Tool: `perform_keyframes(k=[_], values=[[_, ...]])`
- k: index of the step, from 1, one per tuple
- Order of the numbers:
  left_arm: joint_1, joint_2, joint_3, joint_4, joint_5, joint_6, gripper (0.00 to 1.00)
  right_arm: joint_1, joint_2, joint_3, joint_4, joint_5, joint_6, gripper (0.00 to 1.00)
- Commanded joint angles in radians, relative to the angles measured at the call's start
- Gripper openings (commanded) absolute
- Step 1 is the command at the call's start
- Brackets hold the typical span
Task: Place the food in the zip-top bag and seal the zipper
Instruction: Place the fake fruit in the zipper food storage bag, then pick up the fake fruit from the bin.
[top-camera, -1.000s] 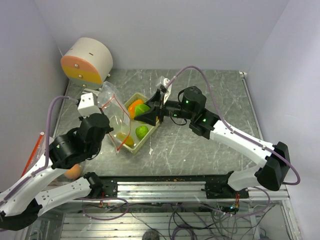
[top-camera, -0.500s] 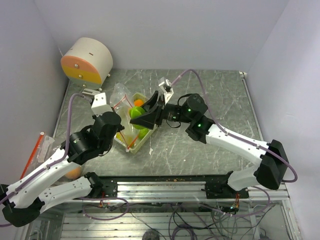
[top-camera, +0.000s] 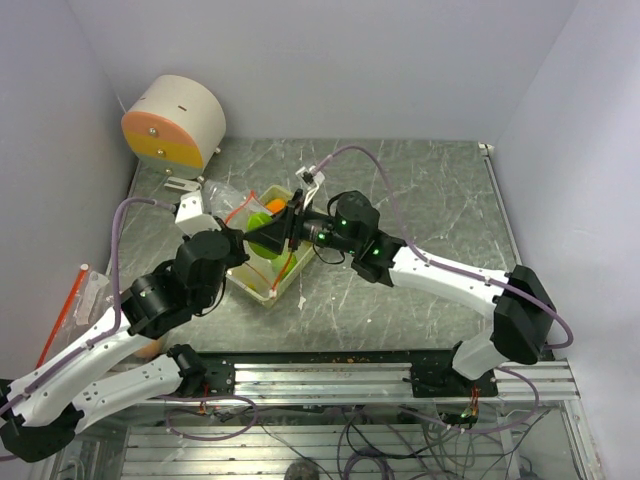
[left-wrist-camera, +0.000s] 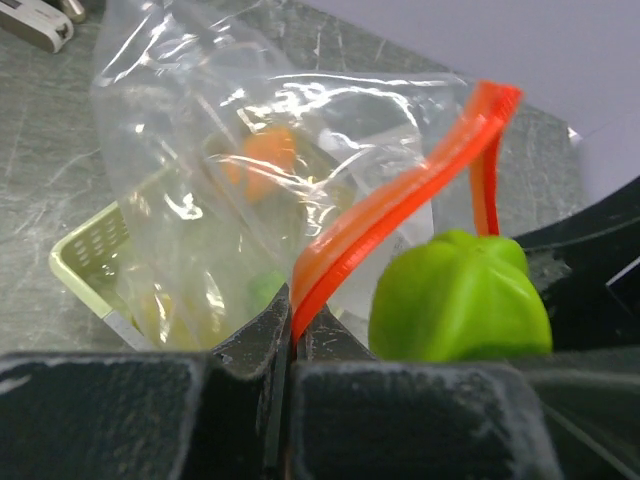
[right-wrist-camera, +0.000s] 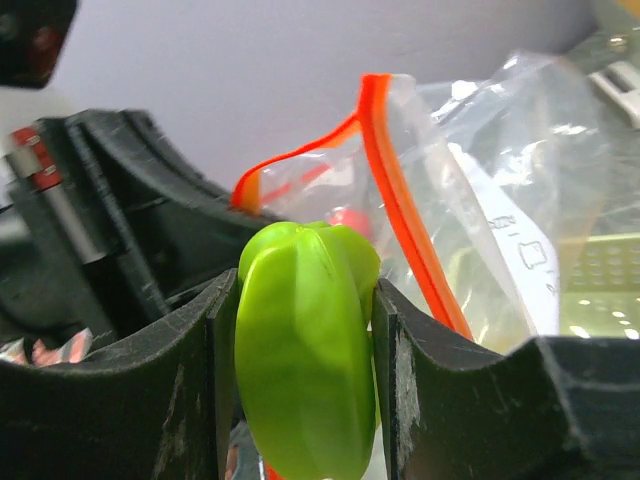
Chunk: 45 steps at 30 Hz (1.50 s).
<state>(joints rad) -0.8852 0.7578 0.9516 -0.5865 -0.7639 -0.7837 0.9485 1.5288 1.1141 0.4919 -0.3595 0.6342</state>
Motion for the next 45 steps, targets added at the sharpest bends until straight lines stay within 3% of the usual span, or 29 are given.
perform_keyframes(k=[1,7,9,15,24,26,30,36,39,45], values=[[0.005,-0.023,-0.007,0.057,0.052,-0.024,0.07,0.027,0.011,0.082,-0.17,0.262,-0.082,0.27],[0.005,-0.045,-0.033,0.05,0.045,-0.042,0.07,0.072,0.029,0.153,-0.318,0.462,-0.14,0.75],[0.006,-0.05,-0.038,0.046,0.043,-0.046,0.07,0.078,0.023,0.163,-0.339,0.483,-0.156,0.84],[0.005,-0.054,-0.052,0.032,0.014,-0.052,0.07,0.083,-0.039,0.143,-0.297,0.392,-0.212,0.88],[0.006,-0.098,0.004,-0.107,-0.126,-0.026,0.07,0.086,-0.305,-0.018,-0.091,0.25,-0.309,0.89],[0.005,-0.112,0.018,-0.139,-0.148,-0.026,0.07,0.085,-0.315,-0.003,-0.124,0.31,-0.298,0.9],[0.005,-0.154,0.078,-0.229,-0.192,-0.029,0.07,0.028,-0.23,0.094,-0.362,0.516,-0.225,0.87],[0.006,-0.232,0.165,-0.34,-0.251,-0.016,0.07,-0.03,-0.048,0.183,-0.551,0.523,-0.175,0.85],[0.006,-0.264,0.174,-0.366,-0.266,-0.017,0.07,-0.031,0.051,0.223,-0.632,0.51,-0.168,0.94],[0.005,-0.299,0.143,-0.368,-0.265,-0.017,0.07,-0.008,0.337,0.415,-0.86,0.426,-0.228,0.95]])
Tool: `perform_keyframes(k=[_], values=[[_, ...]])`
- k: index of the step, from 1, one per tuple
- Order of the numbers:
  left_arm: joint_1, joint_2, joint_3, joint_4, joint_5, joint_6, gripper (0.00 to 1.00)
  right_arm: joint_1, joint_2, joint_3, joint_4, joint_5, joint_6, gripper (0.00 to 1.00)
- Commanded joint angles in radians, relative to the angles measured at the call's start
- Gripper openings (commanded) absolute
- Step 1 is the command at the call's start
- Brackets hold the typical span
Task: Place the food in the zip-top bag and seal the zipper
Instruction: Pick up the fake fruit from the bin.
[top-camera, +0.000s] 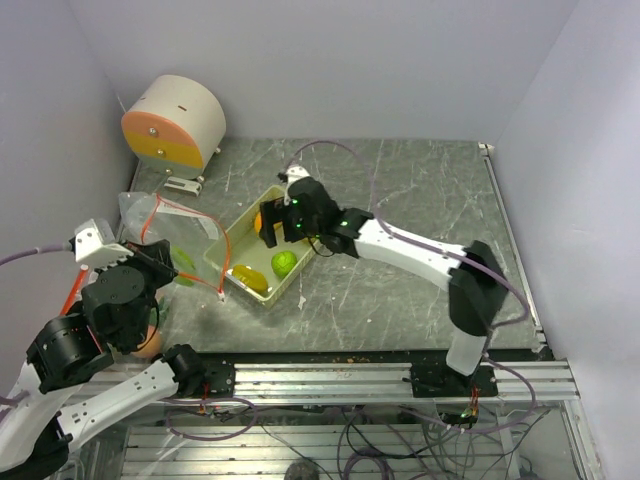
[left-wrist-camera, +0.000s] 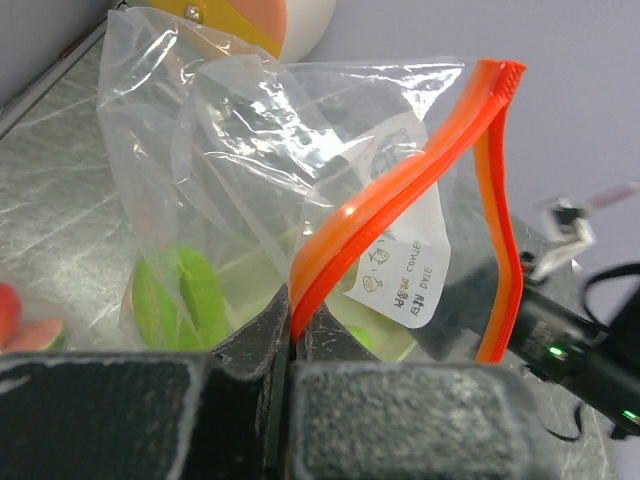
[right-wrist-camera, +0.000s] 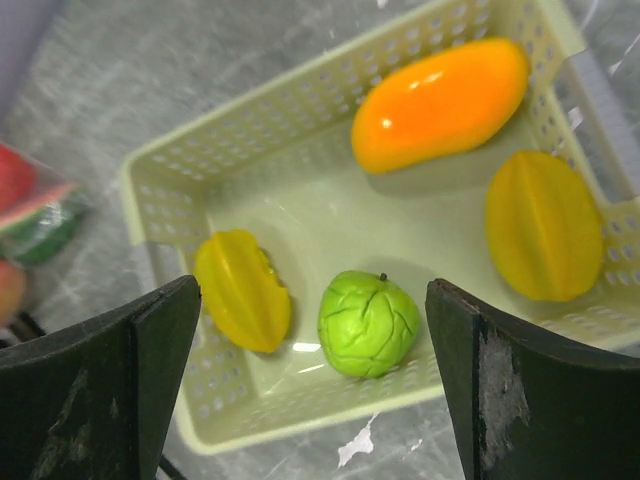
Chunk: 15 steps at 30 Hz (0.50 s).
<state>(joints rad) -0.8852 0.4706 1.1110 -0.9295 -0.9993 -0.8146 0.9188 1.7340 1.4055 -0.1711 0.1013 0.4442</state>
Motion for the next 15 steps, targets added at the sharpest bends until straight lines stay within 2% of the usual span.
perform_keyframes(k=[1,8,15], values=[[0.005,-0.014,-0.019,-0.026,-0.027,0.012,0.07,0.033,0.162,0.146,-0.22,-0.006,-0.052,0.95],[0.006,-0.027,-0.017,-0.036,-0.015,0.012,0.07,0.051,0.322,0.268,-0.357,0.024,-0.102,0.97],[0.005,-0.053,-0.02,-0.066,-0.029,-0.008,0.07,0.051,0.399,0.287,-0.426,0.047,-0.123,0.97]])
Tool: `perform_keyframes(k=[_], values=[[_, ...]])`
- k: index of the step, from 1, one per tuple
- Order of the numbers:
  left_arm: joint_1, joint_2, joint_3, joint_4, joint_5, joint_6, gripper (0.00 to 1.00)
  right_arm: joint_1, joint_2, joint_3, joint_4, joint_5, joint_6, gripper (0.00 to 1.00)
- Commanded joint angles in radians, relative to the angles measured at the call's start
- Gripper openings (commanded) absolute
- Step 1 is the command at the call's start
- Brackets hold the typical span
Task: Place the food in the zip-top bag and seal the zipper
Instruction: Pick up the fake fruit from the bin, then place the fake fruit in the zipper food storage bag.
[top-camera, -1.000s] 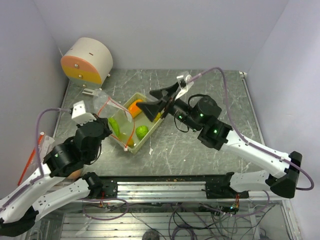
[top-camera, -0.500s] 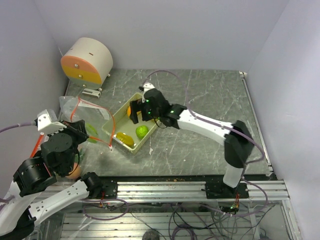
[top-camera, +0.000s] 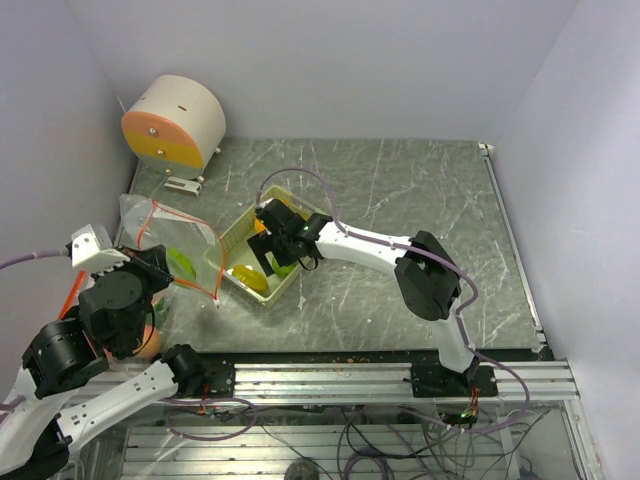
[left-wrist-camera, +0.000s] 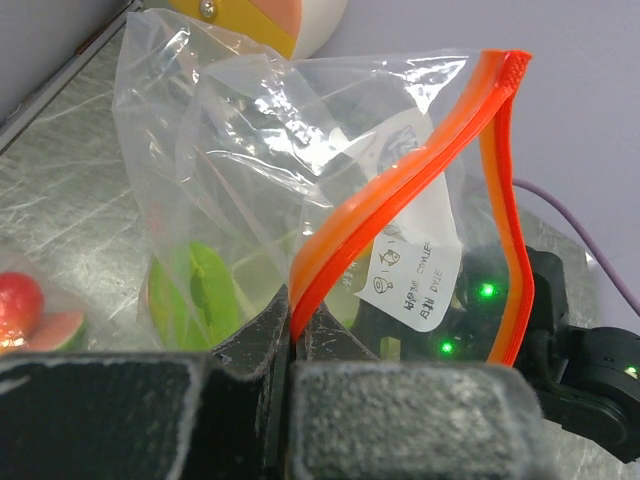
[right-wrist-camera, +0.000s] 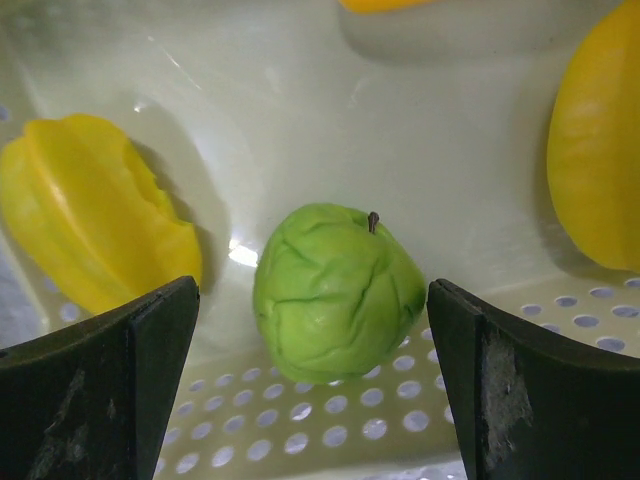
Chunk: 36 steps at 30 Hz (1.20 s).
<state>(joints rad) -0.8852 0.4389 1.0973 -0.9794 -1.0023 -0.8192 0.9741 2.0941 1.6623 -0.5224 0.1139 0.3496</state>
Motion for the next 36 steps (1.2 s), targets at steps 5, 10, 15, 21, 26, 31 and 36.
perform_keyframes(k=[5,10,15,21,26,31,36], values=[[0.005,-0.034,-0.004,-0.021,-0.026,-0.007,0.07,-0.003,0.083,0.053,-0.085,0.037,-0.037,0.89],[0.005,-0.031,-0.005,-0.037,-0.026,-0.019,0.07,-0.005,0.072,0.064,-0.066,0.025,-0.035,0.65],[0.006,-0.026,-0.017,-0.016,-0.016,-0.019,0.07,-0.006,-0.003,0.062,-0.033,0.038,-0.034,0.42],[0.006,0.008,-0.037,0.025,0.02,-0.023,0.07,-0.007,-0.297,-0.095,0.19,-0.098,-0.058,0.38],[0.005,0.024,-0.05,0.072,0.04,-0.015,0.07,-0.012,-0.565,-0.282,0.424,-0.378,-0.082,0.38],[0.005,0.057,-0.07,0.16,0.075,0.016,0.07,-0.011,-0.705,-0.382,0.674,-0.711,-0.037,0.39],[0.005,0.124,-0.074,0.219,0.12,0.019,0.07,-0.007,-0.681,-0.389,0.818,-0.843,0.053,0.4]])
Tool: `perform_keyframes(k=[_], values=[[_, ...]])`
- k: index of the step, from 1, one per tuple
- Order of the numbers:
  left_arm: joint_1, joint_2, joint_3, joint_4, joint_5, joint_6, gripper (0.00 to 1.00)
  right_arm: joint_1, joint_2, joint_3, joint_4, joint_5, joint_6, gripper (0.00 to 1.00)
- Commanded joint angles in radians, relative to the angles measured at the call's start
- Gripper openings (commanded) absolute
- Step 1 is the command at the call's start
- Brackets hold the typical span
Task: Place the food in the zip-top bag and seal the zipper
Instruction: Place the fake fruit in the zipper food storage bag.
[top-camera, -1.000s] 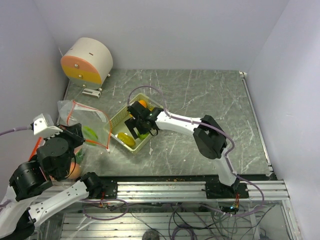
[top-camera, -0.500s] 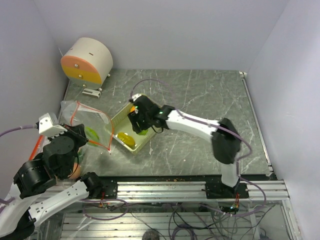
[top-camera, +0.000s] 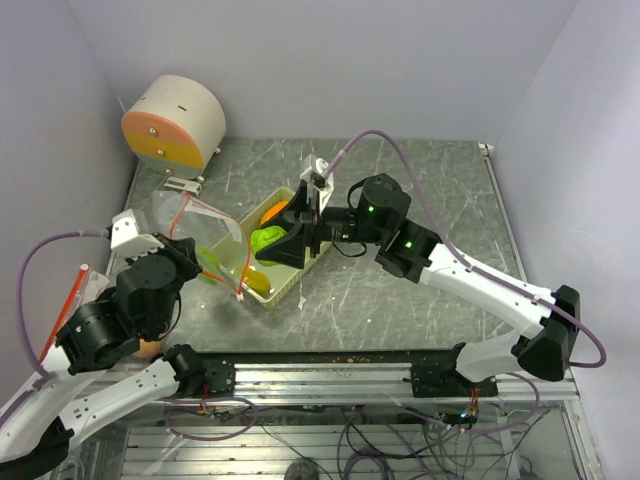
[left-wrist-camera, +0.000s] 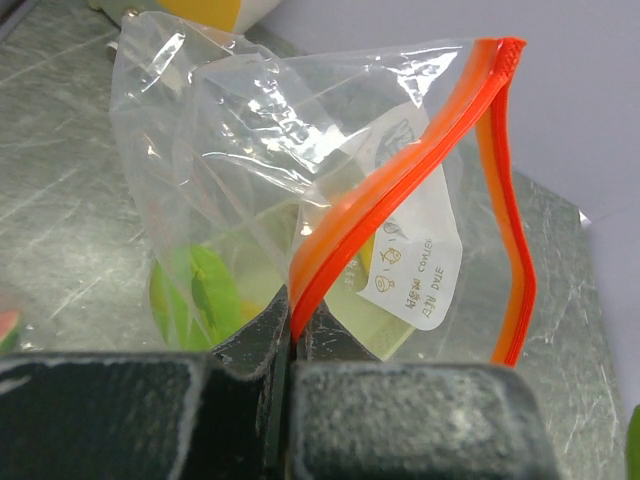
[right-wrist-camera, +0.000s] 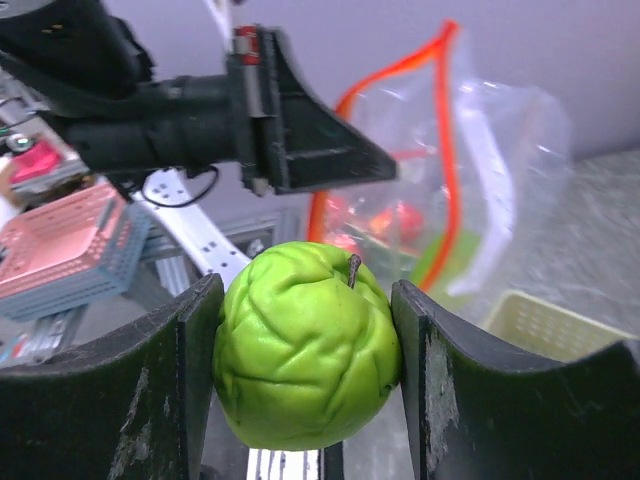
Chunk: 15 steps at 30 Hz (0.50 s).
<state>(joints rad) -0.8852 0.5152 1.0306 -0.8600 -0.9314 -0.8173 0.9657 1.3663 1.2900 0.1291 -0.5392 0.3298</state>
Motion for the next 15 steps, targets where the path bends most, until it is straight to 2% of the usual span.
perform_keyframes(k=[1,5,8,10,15], values=[[0.005,0.059,-0.008,0.109,0.059,0.015,0.07,0.005,0.06,-0.012,0.182,-0.199,0.086,0.39],[0.005,0.084,-0.014,0.15,0.106,0.015,0.07,0.01,0.113,-0.002,0.241,-0.185,0.131,0.4],[0.005,0.088,-0.02,0.167,0.127,0.013,0.07,0.014,0.136,0.012,0.237,-0.116,0.13,0.4],[0.005,0.087,-0.024,0.177,0.137,0.016,0.07,0.018,0.15,0.029,0.197,-0.046,0.106,0.4],[0.005,0.095,-0.027,0.2,0.172,0.025,0.07,0.033,0.188,0.075,0.039,0.244,0.067,0.42]])
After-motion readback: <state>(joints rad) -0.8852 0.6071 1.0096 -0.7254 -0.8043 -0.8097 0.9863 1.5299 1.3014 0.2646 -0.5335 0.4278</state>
